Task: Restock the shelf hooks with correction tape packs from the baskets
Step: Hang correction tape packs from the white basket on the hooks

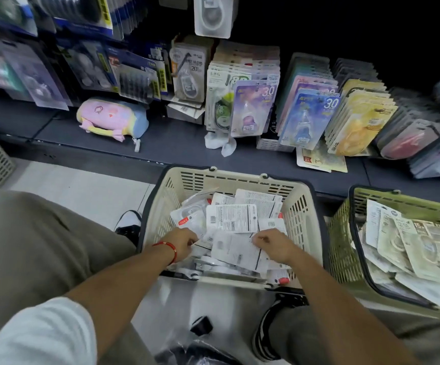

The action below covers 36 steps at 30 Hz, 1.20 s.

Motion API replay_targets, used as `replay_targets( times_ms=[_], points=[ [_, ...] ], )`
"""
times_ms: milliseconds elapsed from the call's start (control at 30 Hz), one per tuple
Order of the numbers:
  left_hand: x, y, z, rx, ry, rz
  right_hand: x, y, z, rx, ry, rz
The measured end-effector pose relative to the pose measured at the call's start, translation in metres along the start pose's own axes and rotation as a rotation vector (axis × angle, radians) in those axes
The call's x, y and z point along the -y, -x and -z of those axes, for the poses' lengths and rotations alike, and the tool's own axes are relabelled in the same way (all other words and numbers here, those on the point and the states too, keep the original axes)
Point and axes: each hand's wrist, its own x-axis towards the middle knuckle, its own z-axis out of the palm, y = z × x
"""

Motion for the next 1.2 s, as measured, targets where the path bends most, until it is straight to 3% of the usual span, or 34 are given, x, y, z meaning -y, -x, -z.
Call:
replay_targets(
  times_ms=[200, 333, 400, 500, 567, 767, 933, 967, 1067, 1100, 1200],
  points=[
    [-0.007, 0.007, 0.028, -0.321, 0.335, 0.02, 0.006, 0.007, 0.039, 0.078, -0.339, -0.023],
    [-0.015, 0.009, 0.05, -0.423, 0.657, -0.044, 0.022, 0.008, 0.057, -0.037, -0.329, 0.051],
    [-0.018, 0.011, 0.058, -0.443, 0.748, -0.084, 0.029, 0.008, 0.067, -0.097, -0.212, 0.122],
    [-0.022, 0.011, 0.066, -0.385, 0.818, -0.153, 0.048, 0.012, 0.076, -0.098, -0.054, 0.235],
    [-0.03, 0.014, 0.067, -0.252, 0.844, -0.204, 0.067, 0.012, 0.071, -0.116, 0.012, 0.312],
    [-0.036, 0.018, 0.043, 0.1, 0.886, -0.201, 0.101, -0.003, 0.015, -0.435, 0.145, 0.498],
    [-0.011, 0.011, 0.038, 0.009, 0.771, -0.072, 0.077, -0.01, -0.014, -0.541, -0.035, 0.331],
    [-0.006, 0.01, 0.039, -0.029, 0.784, -0.032, 0.064, -0.01, -0.013, -0.431, -0.027, 0.246],
    [0.006, 0.006, 0.041, -0.111, 0.927, 0.06, 0.031, -0.004, -0.014, 0.269, 0.044, -0.039],
    [0.007, 0.005, 0.042, -0.109, 0.997, 0.085, 0.023, 0.0, -0.017, 0.425, 0.054, -0.104],
    [0.005, 0.005, 0.041, -0.053, 1.061, 0.089, 0.013, 0.01, -0.025, 0.529, 0.001, -0.178]
  ],
)
